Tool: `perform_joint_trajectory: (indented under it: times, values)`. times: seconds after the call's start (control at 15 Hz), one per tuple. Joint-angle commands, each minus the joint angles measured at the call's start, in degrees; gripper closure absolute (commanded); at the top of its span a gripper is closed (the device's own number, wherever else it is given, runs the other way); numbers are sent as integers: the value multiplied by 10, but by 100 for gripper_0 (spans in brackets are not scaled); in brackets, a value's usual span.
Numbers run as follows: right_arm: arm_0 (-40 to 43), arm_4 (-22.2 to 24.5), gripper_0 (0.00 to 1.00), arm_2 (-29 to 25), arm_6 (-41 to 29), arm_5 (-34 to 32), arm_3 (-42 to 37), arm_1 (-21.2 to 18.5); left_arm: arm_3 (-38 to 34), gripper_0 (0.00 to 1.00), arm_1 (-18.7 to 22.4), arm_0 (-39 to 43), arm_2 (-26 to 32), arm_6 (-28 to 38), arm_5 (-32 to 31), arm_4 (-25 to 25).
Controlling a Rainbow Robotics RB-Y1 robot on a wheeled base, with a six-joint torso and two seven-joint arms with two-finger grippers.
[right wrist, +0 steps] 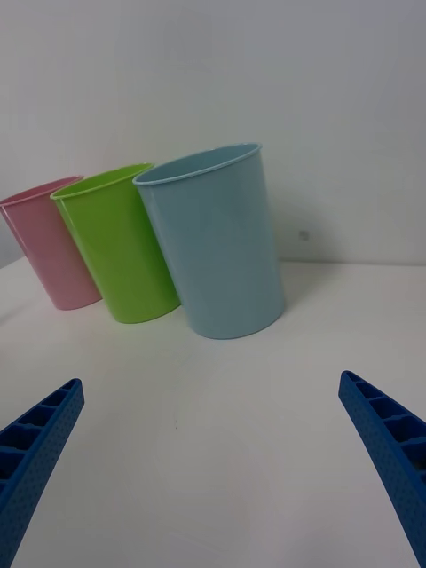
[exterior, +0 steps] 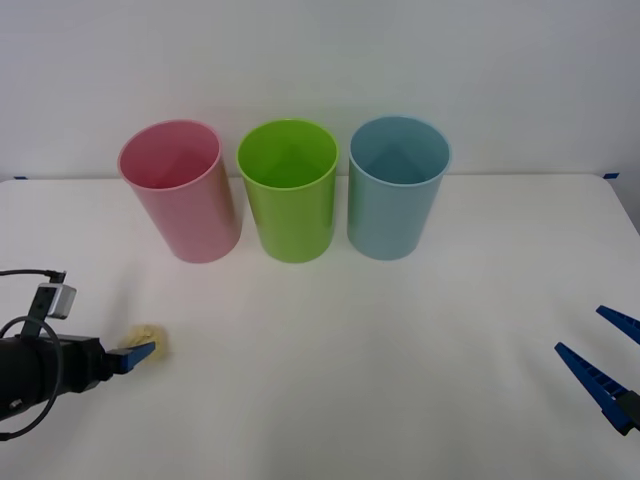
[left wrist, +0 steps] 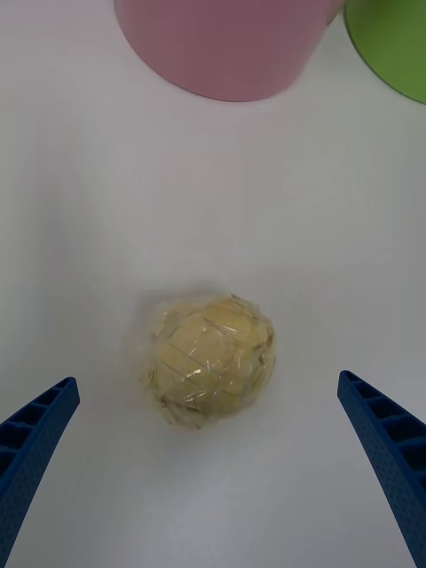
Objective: Put cans in the blue bin and PET bottles in the pink bin and trash in the green bin.
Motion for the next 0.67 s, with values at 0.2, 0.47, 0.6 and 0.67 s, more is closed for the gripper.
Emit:
perform_joint_trajectory:
  times: [0.2,0.47,0.6,0.67]
  values:
    - [0,0,0,0,0,0,0,0,42,0,-24,-38,-31,0,0,-35]
    - [0,0,0,0,0,0,0,0,58,0,-40,-52,-37,-1,0,-48]
    - [0,0,0,0,0,0,0,0,68,0,-43,-59,-44,0,0,-51]
    - [0,0,0,0,0,0,0,0,73,0,-45,-66,-51,-1,0,-51]
